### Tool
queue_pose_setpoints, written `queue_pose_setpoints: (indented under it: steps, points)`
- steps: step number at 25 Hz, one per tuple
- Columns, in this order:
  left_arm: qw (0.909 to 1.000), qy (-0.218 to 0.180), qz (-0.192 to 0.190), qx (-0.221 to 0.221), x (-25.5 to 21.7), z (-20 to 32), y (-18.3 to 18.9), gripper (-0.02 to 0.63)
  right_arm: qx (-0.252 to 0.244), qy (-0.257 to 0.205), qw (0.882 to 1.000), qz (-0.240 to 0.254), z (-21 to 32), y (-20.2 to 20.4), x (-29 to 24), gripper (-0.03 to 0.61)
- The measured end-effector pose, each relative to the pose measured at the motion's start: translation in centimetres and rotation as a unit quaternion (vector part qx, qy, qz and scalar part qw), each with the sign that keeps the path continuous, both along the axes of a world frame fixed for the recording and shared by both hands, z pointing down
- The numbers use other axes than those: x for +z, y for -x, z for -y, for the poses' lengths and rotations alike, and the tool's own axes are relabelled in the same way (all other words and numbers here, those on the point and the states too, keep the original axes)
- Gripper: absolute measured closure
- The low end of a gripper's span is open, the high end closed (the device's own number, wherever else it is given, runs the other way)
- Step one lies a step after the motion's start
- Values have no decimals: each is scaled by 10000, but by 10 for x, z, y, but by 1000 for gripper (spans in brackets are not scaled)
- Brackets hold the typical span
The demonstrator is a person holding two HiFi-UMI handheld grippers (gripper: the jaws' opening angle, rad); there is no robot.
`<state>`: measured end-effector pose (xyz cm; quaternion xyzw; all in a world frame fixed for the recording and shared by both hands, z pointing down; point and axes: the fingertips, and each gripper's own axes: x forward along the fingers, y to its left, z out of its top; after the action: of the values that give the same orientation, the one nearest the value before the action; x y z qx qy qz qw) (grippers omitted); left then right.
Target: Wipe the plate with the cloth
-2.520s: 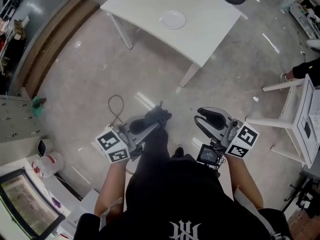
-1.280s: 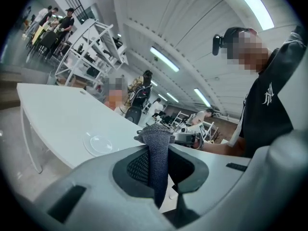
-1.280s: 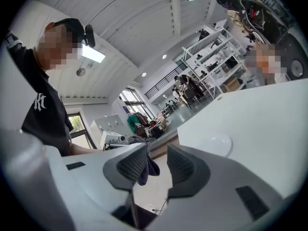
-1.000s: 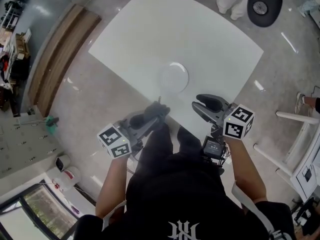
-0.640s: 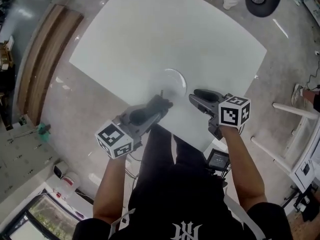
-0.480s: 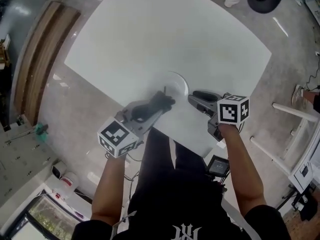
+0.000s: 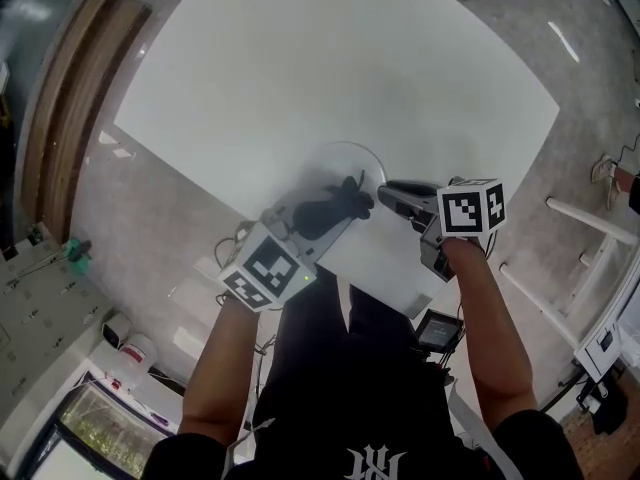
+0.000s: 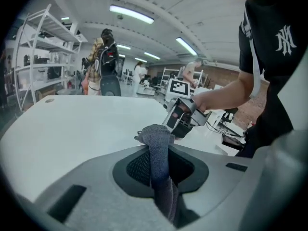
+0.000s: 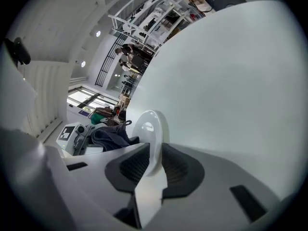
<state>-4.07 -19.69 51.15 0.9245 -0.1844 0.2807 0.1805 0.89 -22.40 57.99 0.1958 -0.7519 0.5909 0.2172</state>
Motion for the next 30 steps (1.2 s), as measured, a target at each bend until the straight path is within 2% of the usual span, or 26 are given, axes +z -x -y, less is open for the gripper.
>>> queue_pose_setpoints:
  steps: [3, 9, 14, 19, 24, 30]
  points:
    - [9997, -71, 202, 136, 7, -1, -4, 563, 5, 41, 10000, -71, 1, -1, 2, 548]
    - [9958, -285, 626, 604, 14, 10, -24, 563, 192, 51, 9998, 0, 4, -1, -3, 557]
    - [9914, -564, 1085, 468, 24, 44, -25, 563, 268, 116, 9996, 50, 5, -1, -2, 558]
    - [9770, -854, 1911, 398, 38, 66, 1, 563, 340, 92, 9994, -20, 4, -4, 0, 560]
    - [9662, -836, 2406, 397, 37, 55, 33, 563, 423, 49, 9991, -65, 4, -6, -1, 560]
    - [9530, -683, 2842, 799, 38, 10, 60, 563, 515, 0, 9987, -53, 4, -6, 0, 560]
